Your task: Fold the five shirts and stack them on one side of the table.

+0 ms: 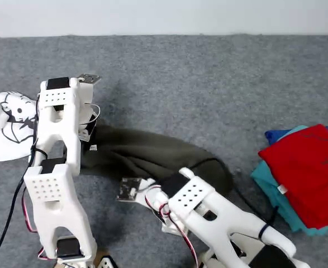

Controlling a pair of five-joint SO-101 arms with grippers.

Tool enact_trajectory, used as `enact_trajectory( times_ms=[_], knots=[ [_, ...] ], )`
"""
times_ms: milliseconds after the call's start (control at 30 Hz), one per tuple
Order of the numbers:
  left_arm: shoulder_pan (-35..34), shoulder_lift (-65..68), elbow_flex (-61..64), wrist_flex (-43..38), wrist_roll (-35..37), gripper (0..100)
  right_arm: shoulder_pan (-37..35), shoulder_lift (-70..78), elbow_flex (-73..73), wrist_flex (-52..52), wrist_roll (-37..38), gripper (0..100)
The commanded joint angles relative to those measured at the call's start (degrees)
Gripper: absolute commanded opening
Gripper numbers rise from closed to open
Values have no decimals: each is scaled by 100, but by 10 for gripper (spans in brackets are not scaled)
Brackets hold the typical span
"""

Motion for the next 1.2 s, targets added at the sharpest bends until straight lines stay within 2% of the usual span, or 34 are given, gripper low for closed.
enact_trajectory(
  times_ms=[0, 267, 467, 600, 867, 1167],
  knots=[
    [-44, -352, -22, 53, -44, 13, -119, -48, -563, 242, -18, 203],
    [-44, -352, -22, 53, -44, 13, -1297, 13, -580, 532, -18, 202],
    [-44, -352, -22, 53, -44, 13, -1358, 22, -114, 470, 220, 199],
    [-44, -352, -22, 53, -44, 13, -848, 13, 404, -84, 264, 154],
    [-44, -352, -22, 53, -44, 13, -48, 13, 1257, -1130, 536, 153],
    [-44, -352, -22, 53, -44, 13, 75, 13, 1829, -1974, 545, 135]
  ],
)
